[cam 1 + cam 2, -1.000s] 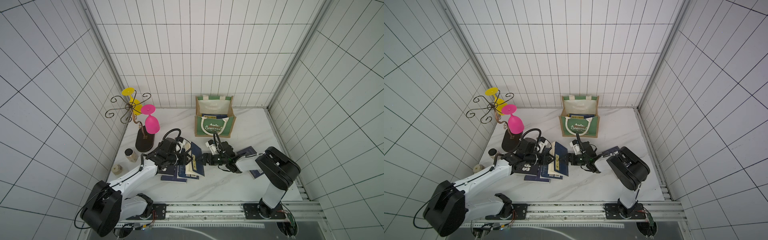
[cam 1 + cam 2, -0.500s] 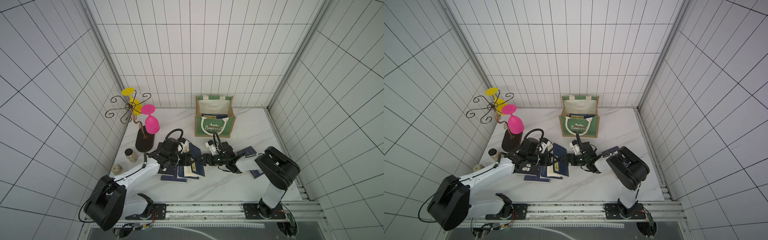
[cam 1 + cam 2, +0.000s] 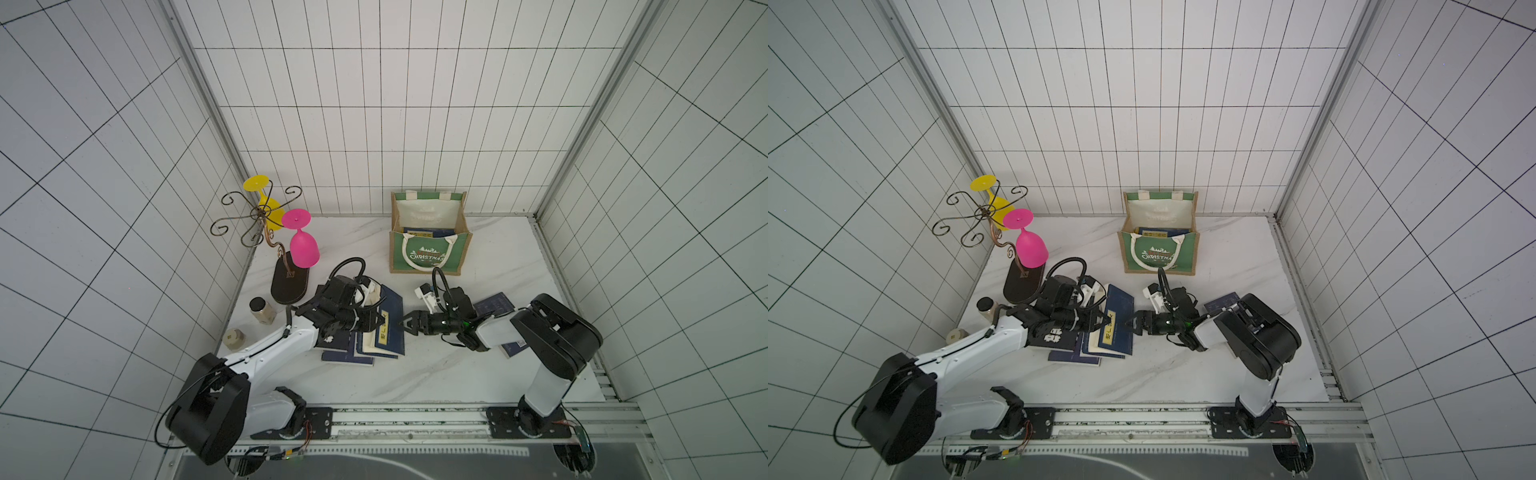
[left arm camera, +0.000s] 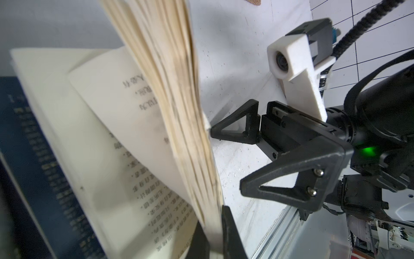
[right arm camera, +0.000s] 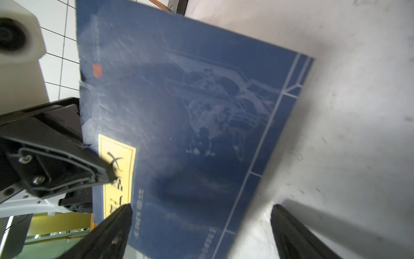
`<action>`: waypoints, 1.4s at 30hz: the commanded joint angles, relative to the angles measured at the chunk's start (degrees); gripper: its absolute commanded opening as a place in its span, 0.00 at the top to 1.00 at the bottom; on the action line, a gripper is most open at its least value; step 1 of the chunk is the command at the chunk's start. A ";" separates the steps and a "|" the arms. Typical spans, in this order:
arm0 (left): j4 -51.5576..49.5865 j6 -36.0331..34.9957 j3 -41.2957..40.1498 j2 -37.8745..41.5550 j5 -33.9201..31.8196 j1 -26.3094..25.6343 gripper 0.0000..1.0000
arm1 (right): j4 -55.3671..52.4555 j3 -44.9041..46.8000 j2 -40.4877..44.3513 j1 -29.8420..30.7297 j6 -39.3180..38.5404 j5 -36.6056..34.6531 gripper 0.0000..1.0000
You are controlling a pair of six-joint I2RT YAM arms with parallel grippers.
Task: Put the books into the canvas bag
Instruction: Pick up the book from the book.
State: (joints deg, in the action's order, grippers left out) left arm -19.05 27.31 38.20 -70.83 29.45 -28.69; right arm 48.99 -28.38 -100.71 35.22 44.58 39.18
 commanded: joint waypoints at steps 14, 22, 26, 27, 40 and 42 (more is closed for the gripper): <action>-12.93 -15.05 9.40 5.27 17.49 -3.12 0.98 | 43.32 9.13 -2.12 -10.57 19.53 27.90 0.04; -17.98 -18.94 12.43 2.98 14.33 -7.49 0.97 | 41.68 9.47 3.52 -13.17 19.81 32.54 0.23; -18.32 -19.25 12.50 2.60 13.06 -7.44 0.96 | 29.82 9.76 10.45 -15.29 13.54 33.28 0.47; -18.20 -19.09 12.50 2.52 12.69 -7.44 0.96 | 24.23 9.43 12.95 -15.56 10.51 32.91 0.55; -16.14 -13.83 10.59 7.63 0.89 -0.90 0.24 | -31.71 -5.58 35.21 -15.54 -17.17 23.38 1.00; -15.99 -12.36 9.59 10.85 -4.42 2.13 0.18 | -37.58 -9.98 37.05 -15.54 -18.86 20.63 1.00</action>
State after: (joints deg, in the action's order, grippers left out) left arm -36.69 12.56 48.69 -64.47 33.32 -29.52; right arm 23.57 -27.18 -66.98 19.77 32.25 63.79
